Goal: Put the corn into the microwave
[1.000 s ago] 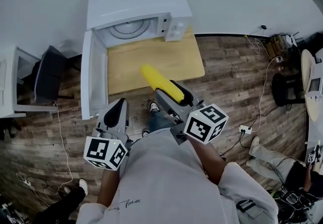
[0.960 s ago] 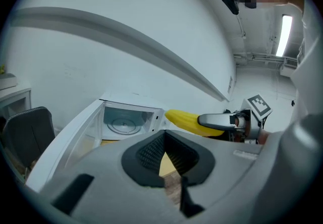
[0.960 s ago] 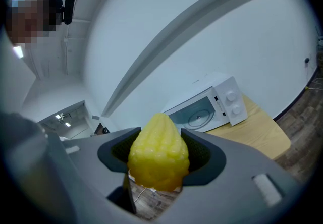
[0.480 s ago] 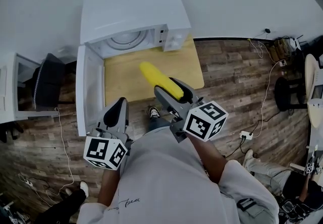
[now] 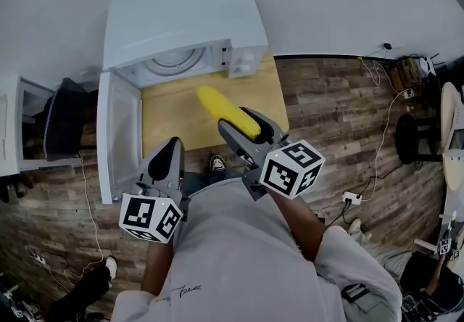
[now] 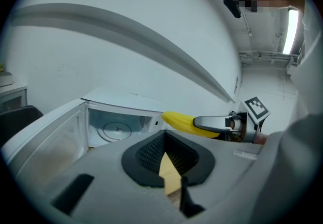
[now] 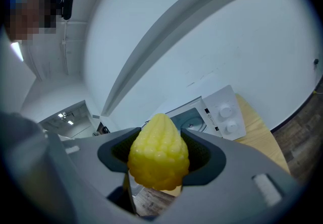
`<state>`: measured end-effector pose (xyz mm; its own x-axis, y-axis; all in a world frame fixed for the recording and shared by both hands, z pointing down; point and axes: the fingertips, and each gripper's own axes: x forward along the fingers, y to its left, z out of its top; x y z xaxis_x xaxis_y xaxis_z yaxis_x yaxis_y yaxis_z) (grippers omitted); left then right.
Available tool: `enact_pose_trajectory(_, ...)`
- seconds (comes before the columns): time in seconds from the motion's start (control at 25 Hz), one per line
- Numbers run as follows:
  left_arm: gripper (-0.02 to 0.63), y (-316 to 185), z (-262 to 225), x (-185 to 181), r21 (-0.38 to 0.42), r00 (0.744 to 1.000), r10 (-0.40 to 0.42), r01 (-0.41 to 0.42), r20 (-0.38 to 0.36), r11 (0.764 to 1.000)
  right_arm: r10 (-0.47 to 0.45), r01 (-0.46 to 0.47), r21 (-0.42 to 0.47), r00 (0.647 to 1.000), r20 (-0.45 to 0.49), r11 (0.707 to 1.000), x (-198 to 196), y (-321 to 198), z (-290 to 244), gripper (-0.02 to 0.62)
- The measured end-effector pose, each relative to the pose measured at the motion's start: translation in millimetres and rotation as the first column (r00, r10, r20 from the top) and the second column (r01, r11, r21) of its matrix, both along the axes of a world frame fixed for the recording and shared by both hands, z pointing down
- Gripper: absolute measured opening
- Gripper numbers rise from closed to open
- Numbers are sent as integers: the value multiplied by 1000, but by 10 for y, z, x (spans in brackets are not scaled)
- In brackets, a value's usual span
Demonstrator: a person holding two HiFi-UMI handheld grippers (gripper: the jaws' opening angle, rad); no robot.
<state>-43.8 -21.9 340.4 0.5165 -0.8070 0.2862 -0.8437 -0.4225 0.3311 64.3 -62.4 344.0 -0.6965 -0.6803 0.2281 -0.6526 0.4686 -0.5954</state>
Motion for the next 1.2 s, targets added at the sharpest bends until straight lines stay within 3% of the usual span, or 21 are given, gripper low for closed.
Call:
enact_pose_trajectory(0.52,-11,-31,120,-64,-30,999,-50,50,4,998,-9,8,-21,1000,-29,1000,-20,-175,223,259)
enact_pose_trajectory(1.2,-11,-267,181,-407,-54,997,-81,82,10,995,-37,35,-21,996,-80,999,-375,-521,386,259)
